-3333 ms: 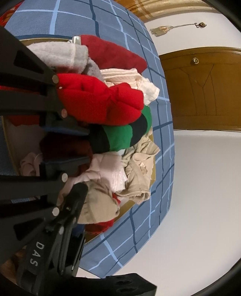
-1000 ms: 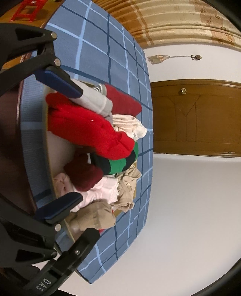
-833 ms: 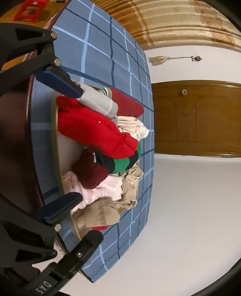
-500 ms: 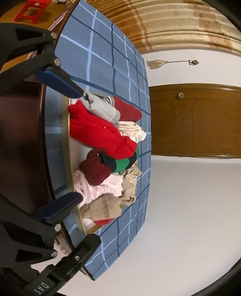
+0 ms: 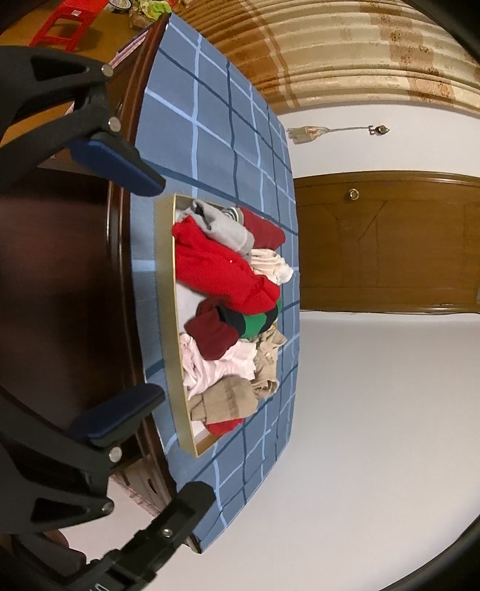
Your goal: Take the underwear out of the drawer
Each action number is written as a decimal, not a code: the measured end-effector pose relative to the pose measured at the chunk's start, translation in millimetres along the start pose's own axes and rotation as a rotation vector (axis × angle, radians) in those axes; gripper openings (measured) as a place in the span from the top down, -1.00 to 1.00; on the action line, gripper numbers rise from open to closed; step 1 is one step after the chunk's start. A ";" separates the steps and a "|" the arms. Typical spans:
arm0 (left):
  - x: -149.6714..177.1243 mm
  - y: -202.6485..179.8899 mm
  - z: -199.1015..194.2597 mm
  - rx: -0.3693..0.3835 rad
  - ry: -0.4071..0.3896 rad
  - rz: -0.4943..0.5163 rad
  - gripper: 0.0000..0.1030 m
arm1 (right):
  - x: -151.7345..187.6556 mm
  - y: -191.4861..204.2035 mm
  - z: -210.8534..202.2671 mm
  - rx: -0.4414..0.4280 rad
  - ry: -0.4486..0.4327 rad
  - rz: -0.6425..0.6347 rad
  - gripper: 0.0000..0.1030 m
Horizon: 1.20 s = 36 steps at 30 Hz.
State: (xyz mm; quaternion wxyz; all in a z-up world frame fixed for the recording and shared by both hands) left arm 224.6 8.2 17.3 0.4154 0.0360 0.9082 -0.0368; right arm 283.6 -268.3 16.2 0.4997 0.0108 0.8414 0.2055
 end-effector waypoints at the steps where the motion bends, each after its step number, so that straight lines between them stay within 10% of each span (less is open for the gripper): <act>1: 1.6 0.6 -2.3 0.003 -0.003 -0.001 -0.99 | 1.7 1.3 -2.7 -0.001 -0.002 -0.003 -0.55; 36: 39.4 -3.3 -73.9 0.000 -0.086 -0.021 -0.99 | 31.7 28.5 -92.5 -0.041 -0.111 -0.057 -0.66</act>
Point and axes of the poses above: each gripper's, at about its wrist camera, not at the fingertips, and z roughly the way its jaws point, y to its left, x to its underside, the point moved 1 cm from there along z, roughly the way its jaws point, and after that the axes turned 9 degrees about y, right-handed, at the moved point
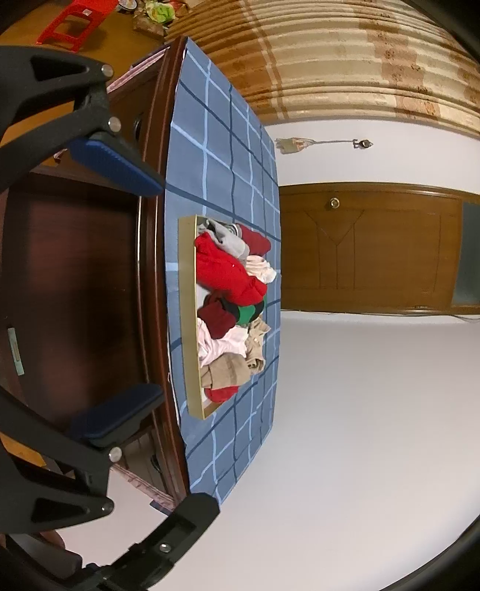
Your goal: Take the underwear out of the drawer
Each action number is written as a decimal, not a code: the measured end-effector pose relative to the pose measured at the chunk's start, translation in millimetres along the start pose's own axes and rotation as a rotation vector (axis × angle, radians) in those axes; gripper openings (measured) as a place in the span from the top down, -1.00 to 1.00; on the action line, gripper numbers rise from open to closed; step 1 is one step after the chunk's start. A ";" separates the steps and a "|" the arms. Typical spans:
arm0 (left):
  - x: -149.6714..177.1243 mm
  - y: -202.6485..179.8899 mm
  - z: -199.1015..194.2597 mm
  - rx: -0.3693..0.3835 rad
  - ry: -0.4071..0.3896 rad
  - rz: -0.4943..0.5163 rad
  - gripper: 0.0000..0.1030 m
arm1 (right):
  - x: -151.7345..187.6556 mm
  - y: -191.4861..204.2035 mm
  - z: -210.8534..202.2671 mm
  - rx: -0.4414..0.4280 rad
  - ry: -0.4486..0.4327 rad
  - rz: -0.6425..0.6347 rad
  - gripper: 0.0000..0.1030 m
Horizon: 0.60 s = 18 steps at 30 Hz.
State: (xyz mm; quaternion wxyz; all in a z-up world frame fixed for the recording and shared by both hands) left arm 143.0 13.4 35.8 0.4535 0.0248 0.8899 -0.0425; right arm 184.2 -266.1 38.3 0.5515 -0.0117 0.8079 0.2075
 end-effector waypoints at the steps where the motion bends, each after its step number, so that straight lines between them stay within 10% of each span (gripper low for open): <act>1: -0.3 0.7 -0.6 -0.004 -0.003 -0.001 -0.99 | -0.3 1.0 -0.5 0.000 0.000 -0.001 -0.66; 18: 3.2 3.0 -7.3 -0.028 -0.019 0.001 -0.99 | 1.0 2.9 -0.4 -0.010 -0.006 -0.008 -0.66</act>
Point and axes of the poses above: each gripper's, at about its wrist camera, not at the fingertips, and z roughly the way its jaws point, y to its left, x to its underside, the point moved 1 cm from there along z, roughly the way its jaws point, and after that the axes turned 9 degrees about y, right-handed, at the moved point
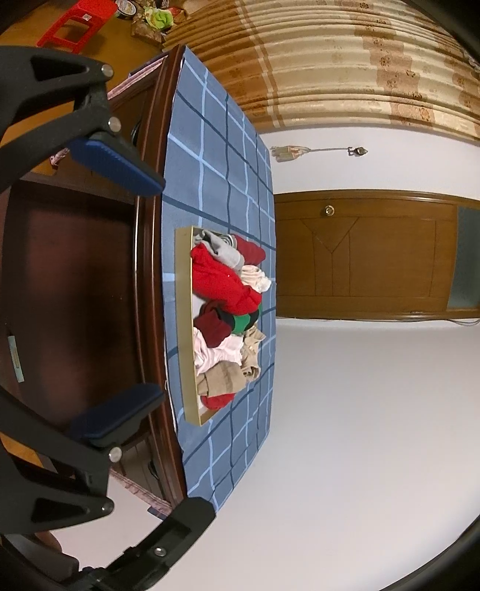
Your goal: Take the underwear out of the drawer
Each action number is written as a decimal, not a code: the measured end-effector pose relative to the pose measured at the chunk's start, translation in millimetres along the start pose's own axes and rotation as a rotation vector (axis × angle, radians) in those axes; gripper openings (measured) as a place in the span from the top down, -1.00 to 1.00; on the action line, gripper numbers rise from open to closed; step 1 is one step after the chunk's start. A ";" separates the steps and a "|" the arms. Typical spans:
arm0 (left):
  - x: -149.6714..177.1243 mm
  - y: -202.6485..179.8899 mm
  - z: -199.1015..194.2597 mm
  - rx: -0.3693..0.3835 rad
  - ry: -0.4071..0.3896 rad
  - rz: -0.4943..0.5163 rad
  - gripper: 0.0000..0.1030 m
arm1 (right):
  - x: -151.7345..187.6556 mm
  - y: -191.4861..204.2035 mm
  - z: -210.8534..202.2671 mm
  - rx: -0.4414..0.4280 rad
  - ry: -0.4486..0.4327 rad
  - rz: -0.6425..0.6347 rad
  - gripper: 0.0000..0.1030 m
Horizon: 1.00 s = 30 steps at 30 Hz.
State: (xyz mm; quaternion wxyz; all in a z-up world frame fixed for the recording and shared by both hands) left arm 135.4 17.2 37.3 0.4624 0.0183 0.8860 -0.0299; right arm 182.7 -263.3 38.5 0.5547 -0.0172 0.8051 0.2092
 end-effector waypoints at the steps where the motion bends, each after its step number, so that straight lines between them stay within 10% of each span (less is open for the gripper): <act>1: 0.0 0.0 -0.4 0.000 0.000 -0.001 -0.99 | -0.1 -0.6 0.4 0.000 0.000 0.001 -0.66; 30: -2.5 0.1 -3.2 -0.025 -0.007 0.009 -0.99 | 0.5 0.9 0.4 -0.003 -0.004 0.000 -0.66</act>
Point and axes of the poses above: each gripper's, at about its wrist camera, not at the fingertips, and z roughly the way its jaws point, y to its left, x to its underside, the point moved 1 cm from there along z, roughly the way its jaws point, and after that the axes turned 9 degrees about y, right-handed, at the moved point
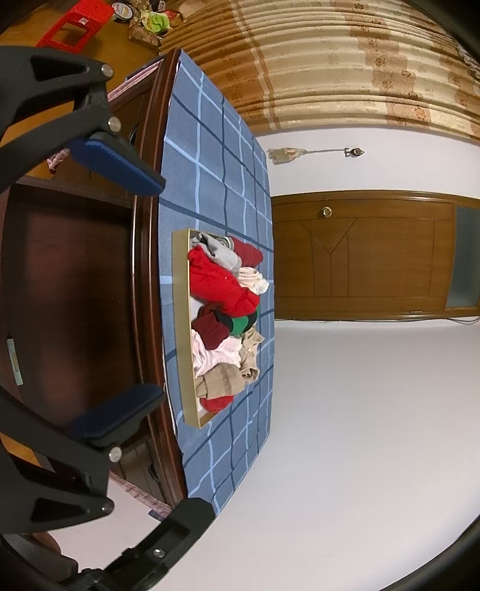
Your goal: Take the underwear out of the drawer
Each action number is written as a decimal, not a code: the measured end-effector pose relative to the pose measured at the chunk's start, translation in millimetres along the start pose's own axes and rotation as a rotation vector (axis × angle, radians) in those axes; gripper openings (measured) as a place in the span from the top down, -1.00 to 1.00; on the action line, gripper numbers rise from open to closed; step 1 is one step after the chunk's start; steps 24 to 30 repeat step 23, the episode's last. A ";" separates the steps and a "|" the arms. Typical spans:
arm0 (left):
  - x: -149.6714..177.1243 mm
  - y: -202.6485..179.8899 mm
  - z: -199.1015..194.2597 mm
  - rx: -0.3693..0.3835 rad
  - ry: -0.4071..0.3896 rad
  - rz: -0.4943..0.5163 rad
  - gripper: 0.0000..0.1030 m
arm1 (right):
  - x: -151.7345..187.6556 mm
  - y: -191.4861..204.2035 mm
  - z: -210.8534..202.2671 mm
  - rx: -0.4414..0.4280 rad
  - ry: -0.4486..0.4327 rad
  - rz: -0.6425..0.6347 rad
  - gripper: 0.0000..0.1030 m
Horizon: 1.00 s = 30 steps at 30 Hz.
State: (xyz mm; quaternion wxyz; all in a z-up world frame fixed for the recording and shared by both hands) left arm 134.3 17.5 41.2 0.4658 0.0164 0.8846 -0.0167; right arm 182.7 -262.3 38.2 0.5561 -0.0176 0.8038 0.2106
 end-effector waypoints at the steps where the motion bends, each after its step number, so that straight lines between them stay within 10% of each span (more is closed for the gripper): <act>1: -0.5 0.0 -0.7 -0.010 -0.005 0.002 -0.99 | -0.1 0.0 0.2 0.000 0.000 0.000 -0.66; 30: -10.6 0.3 -2.1 -0.043 -0.045 -0.016 -0.99 | -1.3 4.9 0.1 0.010 -0.008 0.006 -0.66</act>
Point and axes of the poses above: each gripper's, at about its wrist camera, not at the fingertips, and z roughly the way its jaws point, y to its left, x to its underside, the point moved 1 cm from there along z, roughly the way its jaws point, and after that the axes turned 9 degrees about y, right-handed, at the moved point
